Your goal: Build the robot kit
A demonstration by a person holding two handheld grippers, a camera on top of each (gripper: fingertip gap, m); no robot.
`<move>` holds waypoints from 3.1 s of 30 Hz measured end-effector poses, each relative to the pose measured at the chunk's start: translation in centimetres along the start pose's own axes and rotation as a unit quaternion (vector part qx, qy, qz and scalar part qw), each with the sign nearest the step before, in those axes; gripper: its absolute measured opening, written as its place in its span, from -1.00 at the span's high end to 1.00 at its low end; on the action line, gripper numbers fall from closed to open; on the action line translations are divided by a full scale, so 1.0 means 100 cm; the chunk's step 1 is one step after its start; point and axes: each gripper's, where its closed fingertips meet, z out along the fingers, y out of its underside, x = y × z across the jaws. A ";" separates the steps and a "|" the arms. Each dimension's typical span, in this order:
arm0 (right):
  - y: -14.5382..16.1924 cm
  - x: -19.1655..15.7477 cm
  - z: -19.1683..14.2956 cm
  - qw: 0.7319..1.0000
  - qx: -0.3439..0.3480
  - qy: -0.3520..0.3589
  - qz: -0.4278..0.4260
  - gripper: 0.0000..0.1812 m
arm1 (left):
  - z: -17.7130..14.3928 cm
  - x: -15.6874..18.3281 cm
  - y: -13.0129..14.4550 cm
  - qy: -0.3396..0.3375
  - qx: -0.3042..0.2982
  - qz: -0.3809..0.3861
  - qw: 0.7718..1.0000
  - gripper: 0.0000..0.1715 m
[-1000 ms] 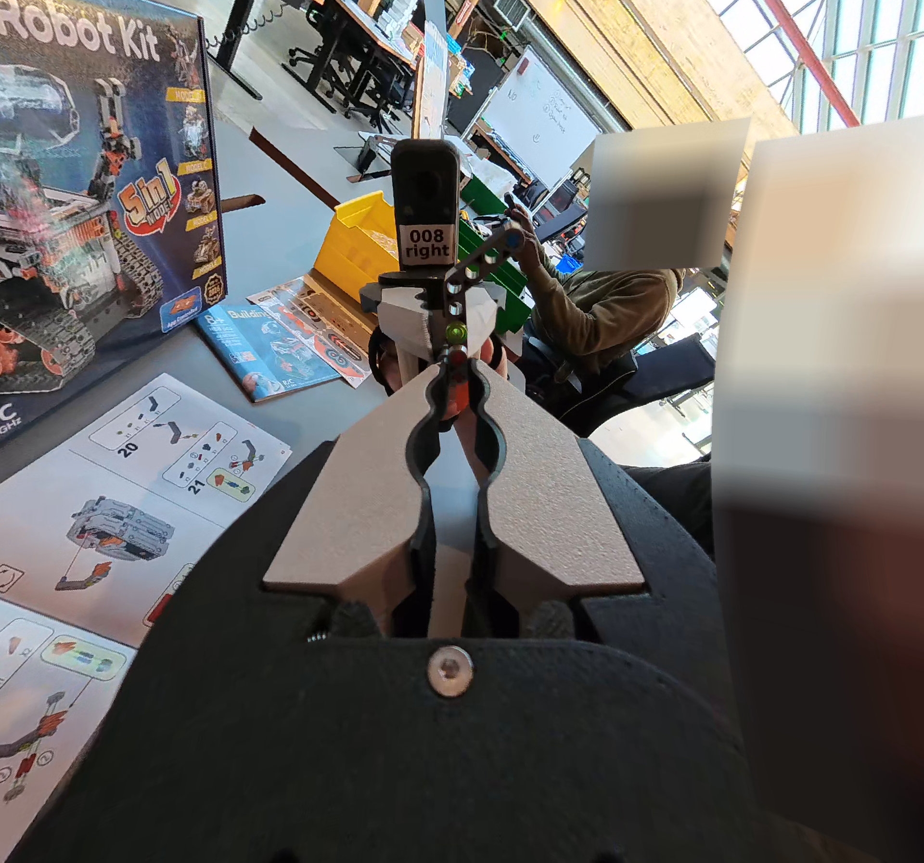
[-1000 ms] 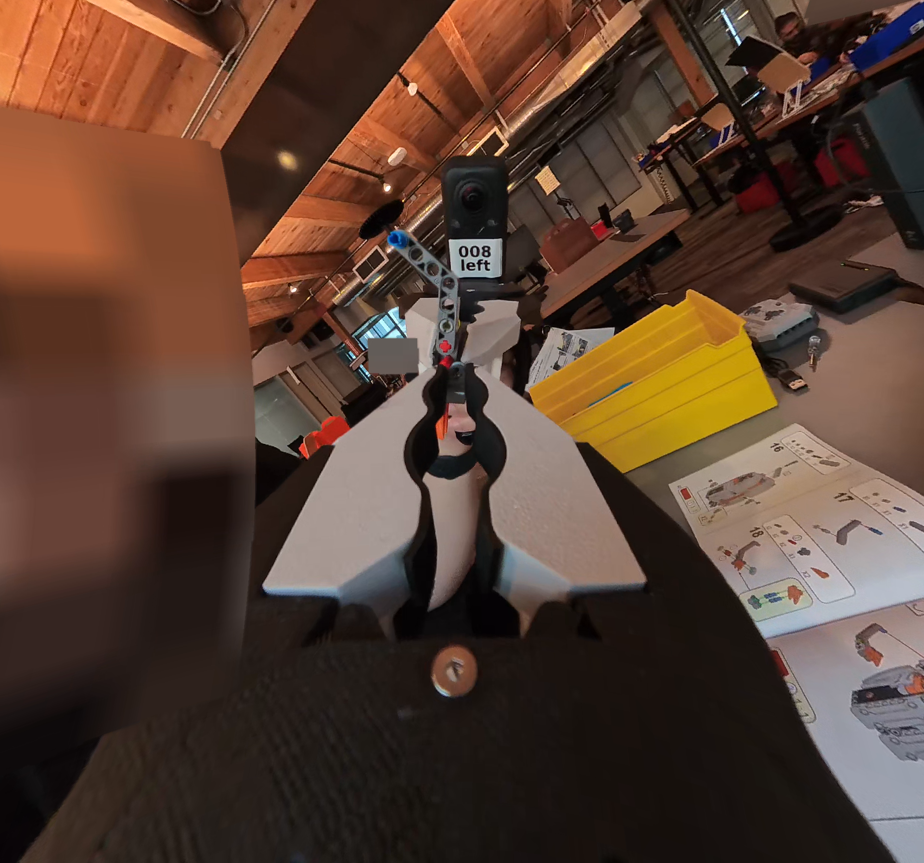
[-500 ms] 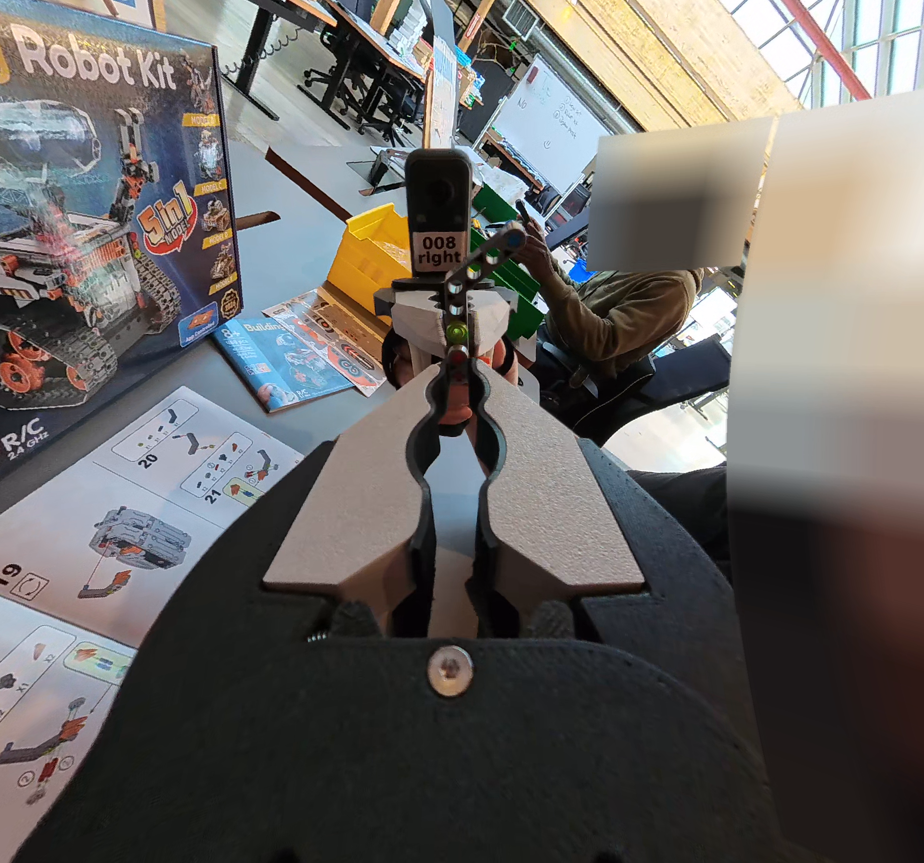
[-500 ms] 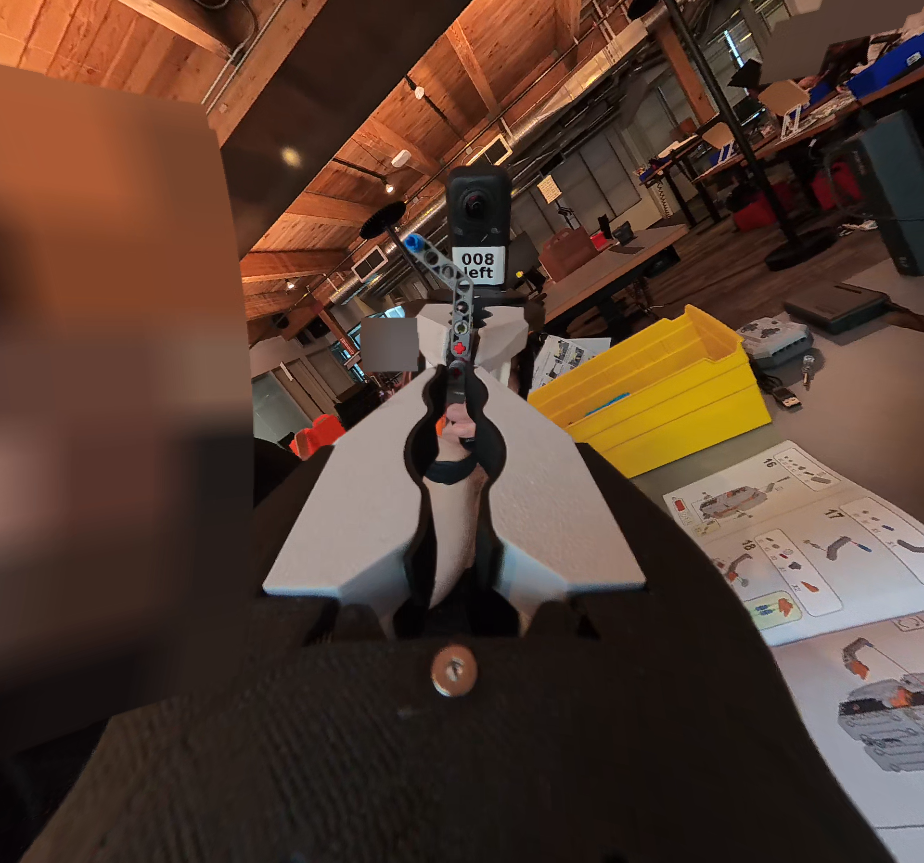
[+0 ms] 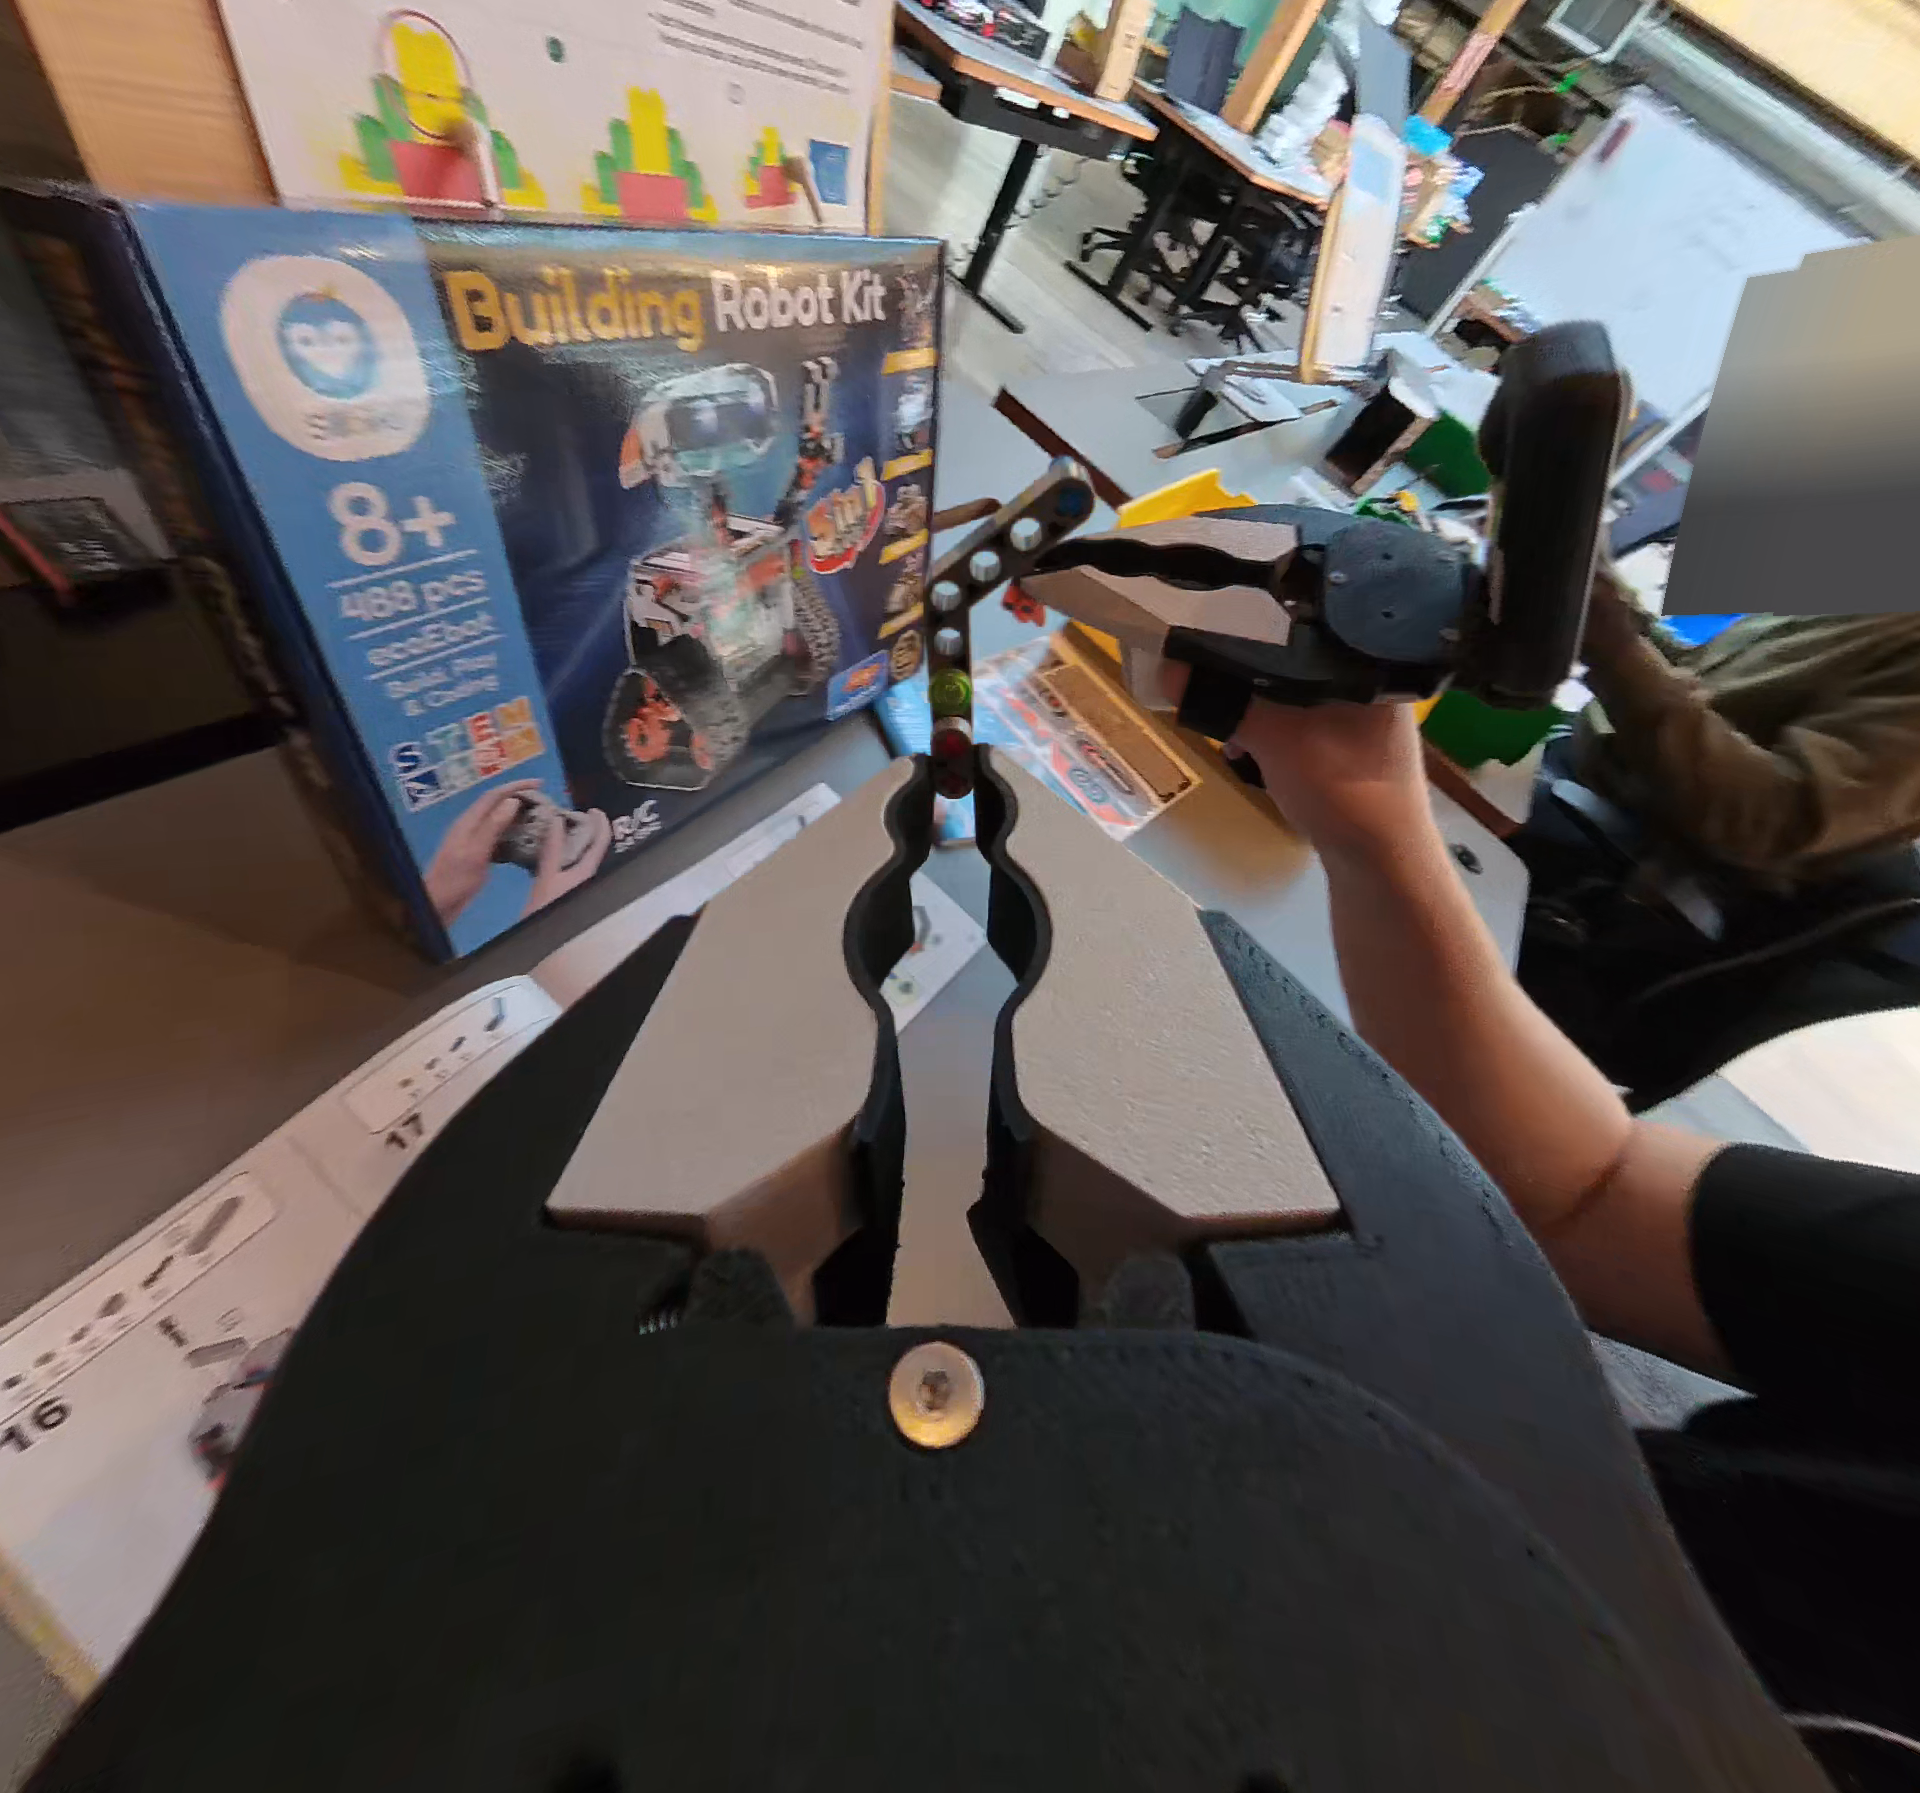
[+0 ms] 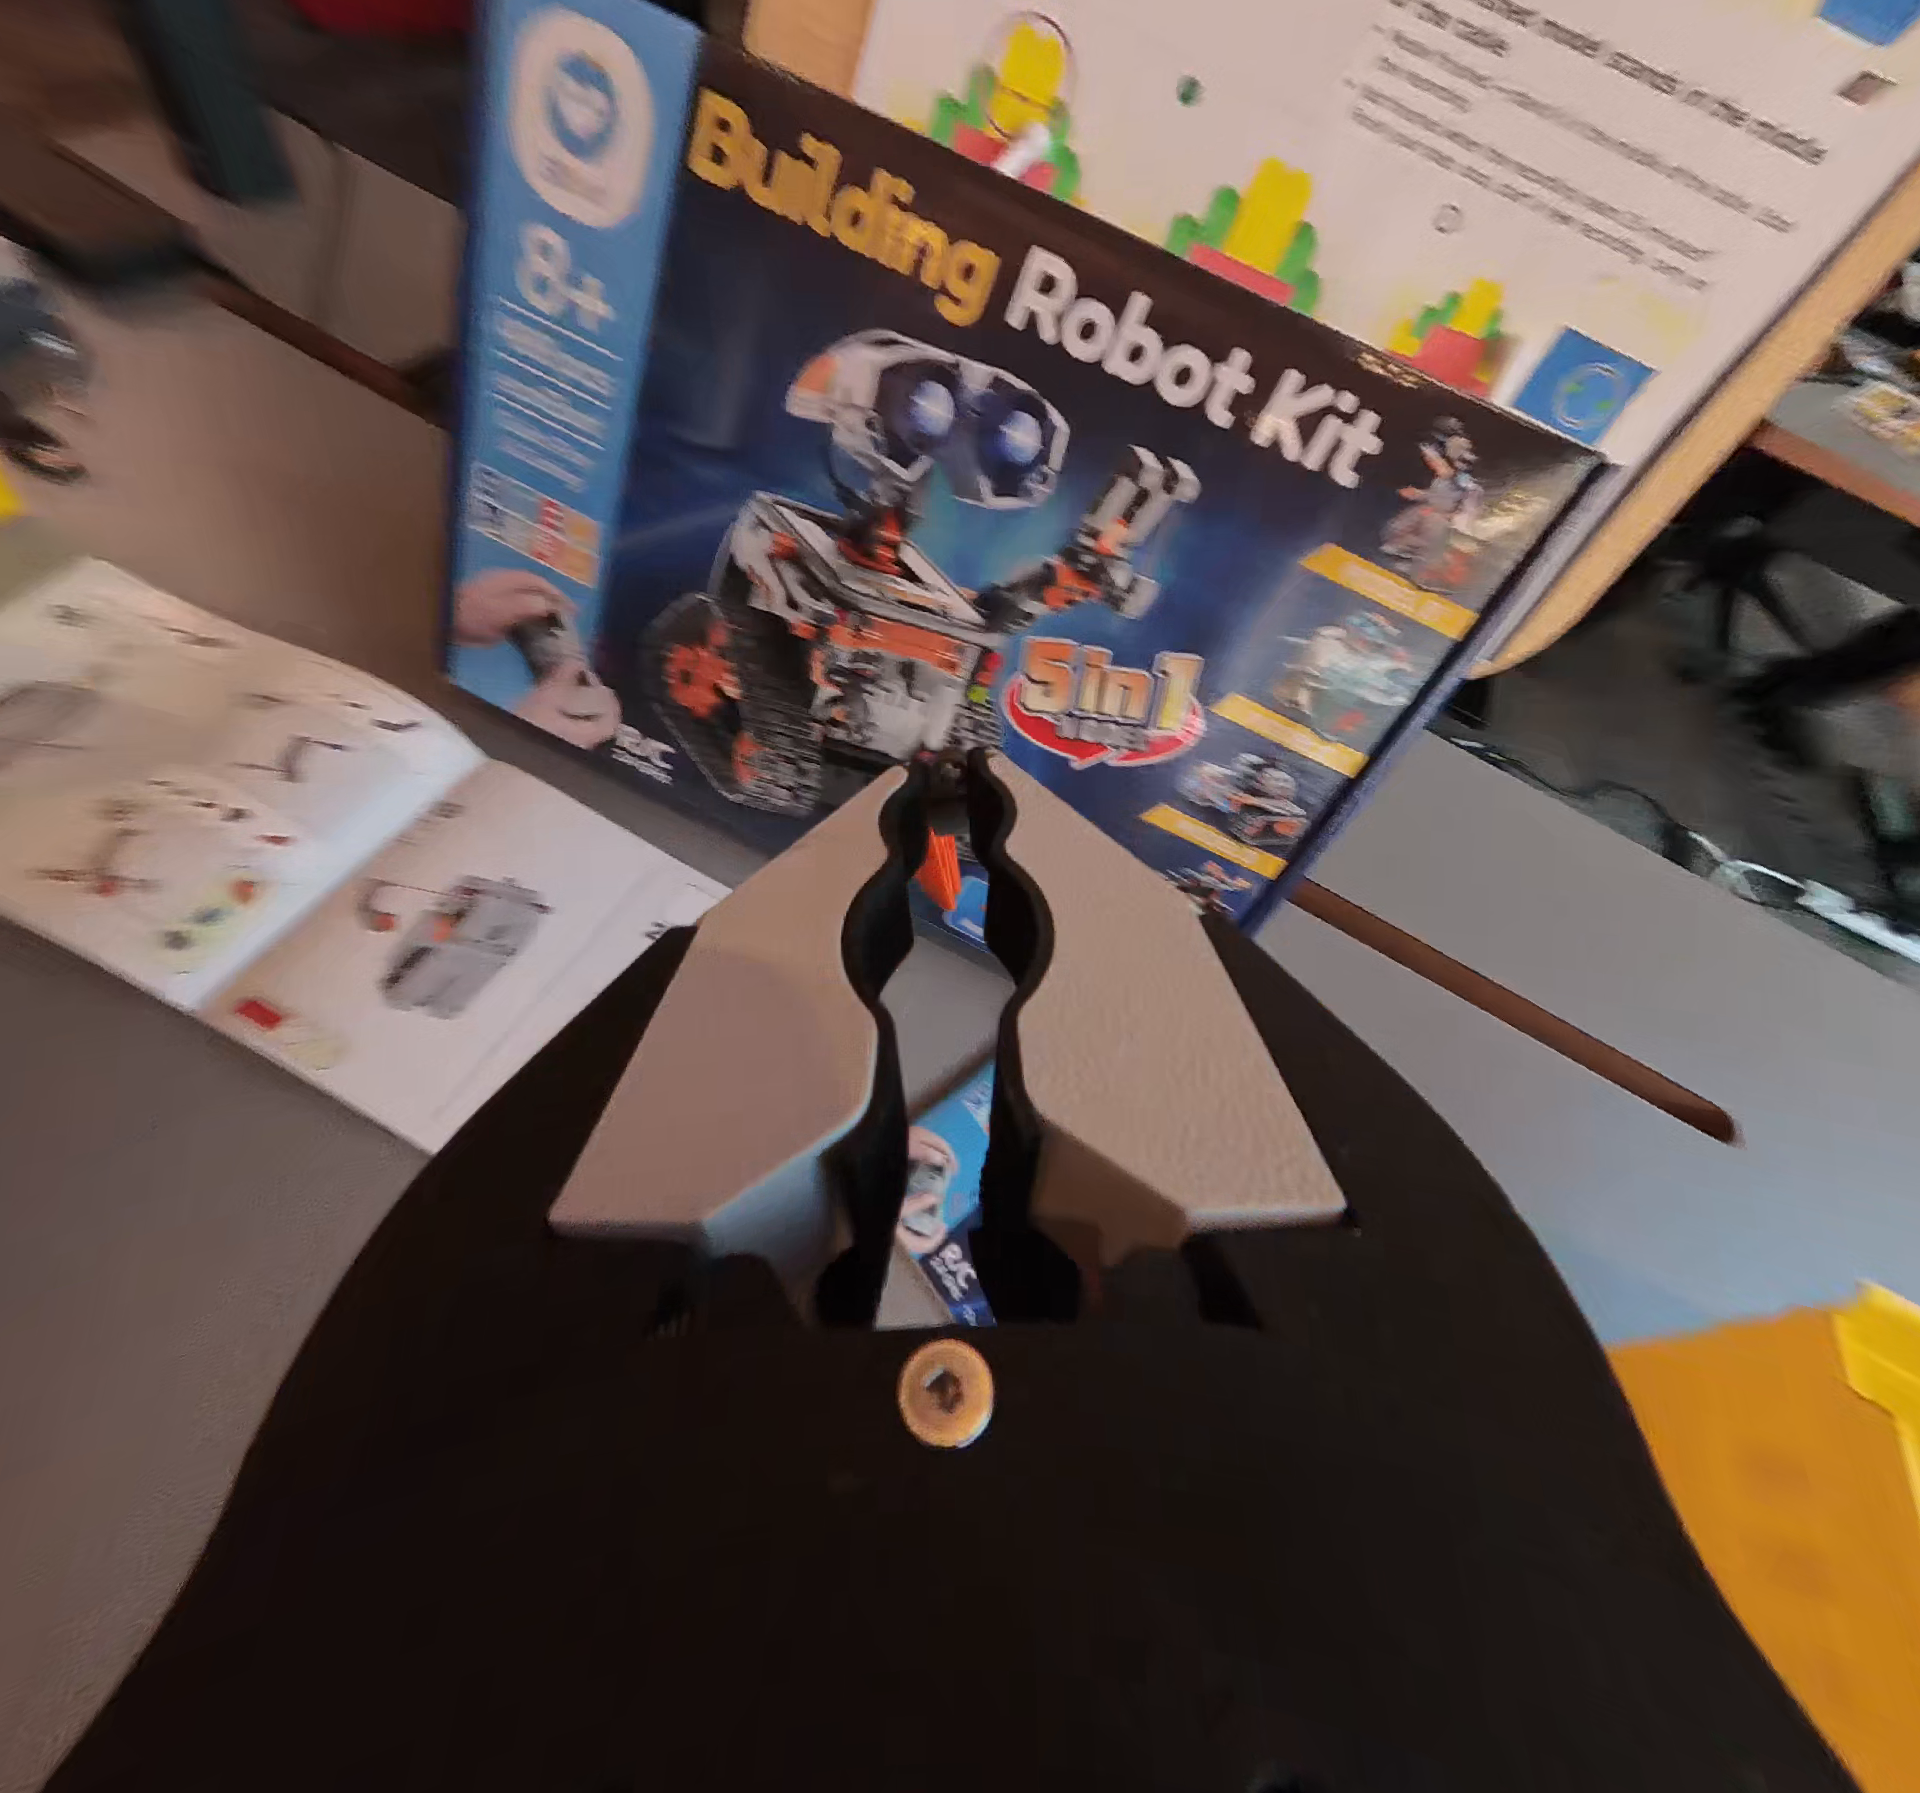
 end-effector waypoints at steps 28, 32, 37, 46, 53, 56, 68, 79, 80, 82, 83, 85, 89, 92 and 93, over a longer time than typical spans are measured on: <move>0.026 0.005 0.022 0.996 -0.041 0.057 -0.051 0.93 | 0.041 -0.003 0.029 -0.129 -0.083 0.140 0.978 0.93; 0.033 0.002 0.027 0.997 -0.050 0.047 -0.047 0.93 | 0.034 -0.047 0.035 -0.318 -0.137 0.263 0.900 0.94; 0.040 -0.001 0.032 0.996 -0.061 0.040 -0.049 0.93 | 0.031 -0.061 0.032 -0.383 -0.144 0.313 0.857 0.93; 0.043 -0.002 0.034 0.994 -0.074 0.046 -0.073 0.93 | 0.025 -0.065 0.026 -0.394 -0.128 0.306 0.857 0.93; 0.044 -0.004 0.033 0.993 -0.079 0.039 -0.075 0.93 | 0.028 -0.068 0.030 -0.385 -0.134 0.296 0.864 0.93; 0.043 -0.004 0.033 0.993 -0.080 0.039 -0.077 0.93 | 0.028 -0.066 0.029 -0.379 -0.131 0.293 0.868 0.93; 0.045 -0.004 0.033 0.992 -0.085 0.045 -0.087 0.93 | 0.018 -0.065 0.017 -0.402 -0.103 0.293 0.861 0.93; 0.045 -0.006 0.034 0.992 -0.086 0.043 -0.087 0.93 | 0.011 -0.069 0.015 -0.409 -0.100 0.286 0.861 0.93; 0.045 -0.006 0.034 0.991 -0.086 0.043 -0.087 0.93 | 0.012 -0.069 0.015 -0.410 -0.102 0.285 0.861 0.93; 0.045 -0.006 0.034 0.991 -0.087 0.042 -0.088 0.93 | 0.012 -0.070 0.016 -0.410 -0.105 0.283 0.861 0.93; 0.045 -0.006 0.034 0.992 -0.086 0.042 -0.088 0.93 | 0.012 -0.070 0.017 -0.409 -0.105 0.283 0.861 0.93; 0.045 -0.006 0.034 0.992 -0.086 0.042 -0.087 0.93 | 0.012 -0.071 0.017 -0.409 -0.107 0.282 0.861 0.93; 0.044 -0.006 0.033 0.992 -0.085 0.042 -0.086 0.93 | 0.012 -0.072 0.018 -0.410 -0.109 0.281 0.861 0.93; 0.043 -0.006 0.033 0.992 -0.083 0.043 -0.085 0.93 | 0.011 -0.072 0.018 -0.411 -0.109 0.280 0.860 0.93; 0.043 -0.006 0.032 0.992 -0.083 0.043 -0.085 0.93 | 0.011 -0.073 0.018 -0.412 -0.109 0.279 0.860 0.93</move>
